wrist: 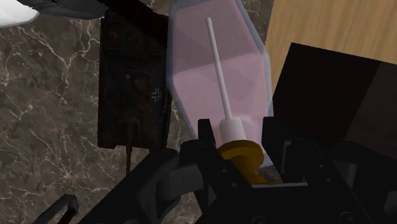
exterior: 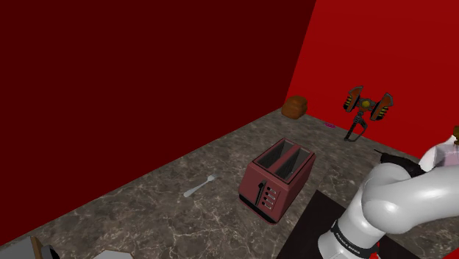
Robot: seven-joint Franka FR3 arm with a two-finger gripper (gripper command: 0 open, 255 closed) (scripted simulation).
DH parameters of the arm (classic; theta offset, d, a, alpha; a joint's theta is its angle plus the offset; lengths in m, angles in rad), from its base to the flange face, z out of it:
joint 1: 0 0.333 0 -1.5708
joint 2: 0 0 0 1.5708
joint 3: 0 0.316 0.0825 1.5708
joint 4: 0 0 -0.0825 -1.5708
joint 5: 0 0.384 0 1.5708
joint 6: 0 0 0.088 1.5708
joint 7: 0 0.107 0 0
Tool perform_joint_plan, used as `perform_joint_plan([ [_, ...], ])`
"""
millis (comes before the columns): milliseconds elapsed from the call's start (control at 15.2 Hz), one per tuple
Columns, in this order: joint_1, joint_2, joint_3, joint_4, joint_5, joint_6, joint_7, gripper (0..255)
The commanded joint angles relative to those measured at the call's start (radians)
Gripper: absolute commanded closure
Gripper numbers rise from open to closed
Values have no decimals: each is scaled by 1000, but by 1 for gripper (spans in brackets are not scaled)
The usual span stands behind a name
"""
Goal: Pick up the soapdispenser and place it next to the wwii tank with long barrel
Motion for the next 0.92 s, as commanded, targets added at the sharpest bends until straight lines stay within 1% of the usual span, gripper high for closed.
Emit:
perform_joint_plan([
  [0, 82, -19, -78, 89, -21, -13, -38, 255],
  [198, 201, -62, -177, 240, -58, -44, -98, 255],
  [396, 333, -120, -269, 425, -100, -87, -167, 255],
  [528, 437, -167, -329, 584, -131, -126, -225, 255],
  [594, 501, -196, -362, 684, -150, -150, -261, 255],
  [660, 580, -230, -398, 811, -171, -183, -306, 255],
  [726, 627, -249, -418, 888, -184, -202, -333, 255],
  [858, 584, -248, -406, 815, -179, -168, -312, 255],
])
